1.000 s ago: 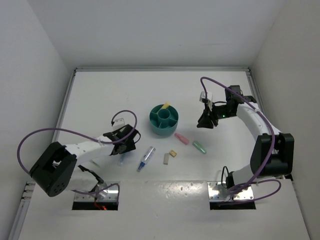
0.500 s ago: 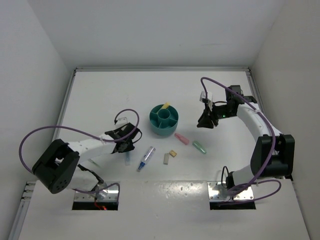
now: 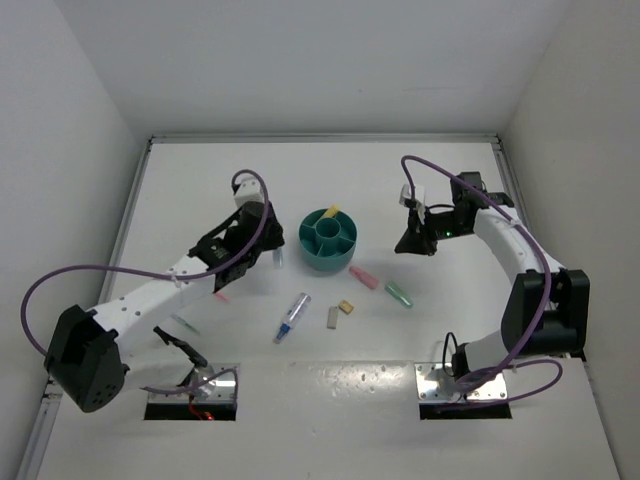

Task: Sort the stationery into containers
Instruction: Pick up the pen from the center of the board, then place the pen in the storage box.

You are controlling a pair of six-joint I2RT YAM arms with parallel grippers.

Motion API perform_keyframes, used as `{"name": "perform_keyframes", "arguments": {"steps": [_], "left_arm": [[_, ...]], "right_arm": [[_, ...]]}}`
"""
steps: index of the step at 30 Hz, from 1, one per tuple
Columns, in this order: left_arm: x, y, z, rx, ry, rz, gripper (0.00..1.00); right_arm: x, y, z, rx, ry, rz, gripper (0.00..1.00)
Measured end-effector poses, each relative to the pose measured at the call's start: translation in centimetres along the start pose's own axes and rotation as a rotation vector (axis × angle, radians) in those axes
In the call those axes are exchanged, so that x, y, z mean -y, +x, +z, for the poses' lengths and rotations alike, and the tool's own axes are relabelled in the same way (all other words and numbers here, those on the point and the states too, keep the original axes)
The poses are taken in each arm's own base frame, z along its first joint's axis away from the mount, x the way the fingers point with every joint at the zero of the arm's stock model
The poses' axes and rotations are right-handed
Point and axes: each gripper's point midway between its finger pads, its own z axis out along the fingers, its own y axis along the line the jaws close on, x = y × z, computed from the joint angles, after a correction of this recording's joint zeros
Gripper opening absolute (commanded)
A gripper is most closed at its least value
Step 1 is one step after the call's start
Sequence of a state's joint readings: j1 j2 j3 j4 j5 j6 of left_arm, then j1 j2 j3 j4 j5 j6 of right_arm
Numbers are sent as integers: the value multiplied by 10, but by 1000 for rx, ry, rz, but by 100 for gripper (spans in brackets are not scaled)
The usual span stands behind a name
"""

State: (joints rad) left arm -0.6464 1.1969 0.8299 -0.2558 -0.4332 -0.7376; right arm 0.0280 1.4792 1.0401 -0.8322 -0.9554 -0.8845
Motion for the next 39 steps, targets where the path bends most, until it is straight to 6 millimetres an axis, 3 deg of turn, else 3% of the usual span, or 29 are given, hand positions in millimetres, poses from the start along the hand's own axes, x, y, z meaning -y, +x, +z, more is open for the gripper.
{"name": "perform_keyframes", "arguments": {"steps": [3, 6, 10, 17, 25, 31, 39], "left_arm": [[30, -45, 0, 133, 132, 4, 0], [43, -76, 13, 221, 207, 15, 0], [62, -95, 39, 300, 285, 74, 0], [101, -96, 75, 362, 427, 191, 0], [130, -110, 76, 466, 563, 265, 0], [139, -102, 85, 479, 634, 253, 0], [127, -77, 93, 456, 668, 218, 0]], "right_arm": [[-1, 4, 1, -7, -12, 16, 0], [-2, 4, 2, -7, -14, 16, 0], [0, 3, 2, -2, -11, 9, 0], [1, 3, 2, 0, -9, 5, 0], [3, 4, 4, -1, -8, -4, 0], [5, 11, 8, -13, -20, 13, 0], [5, 12, 8, -17, -19, 5, 0]]}}
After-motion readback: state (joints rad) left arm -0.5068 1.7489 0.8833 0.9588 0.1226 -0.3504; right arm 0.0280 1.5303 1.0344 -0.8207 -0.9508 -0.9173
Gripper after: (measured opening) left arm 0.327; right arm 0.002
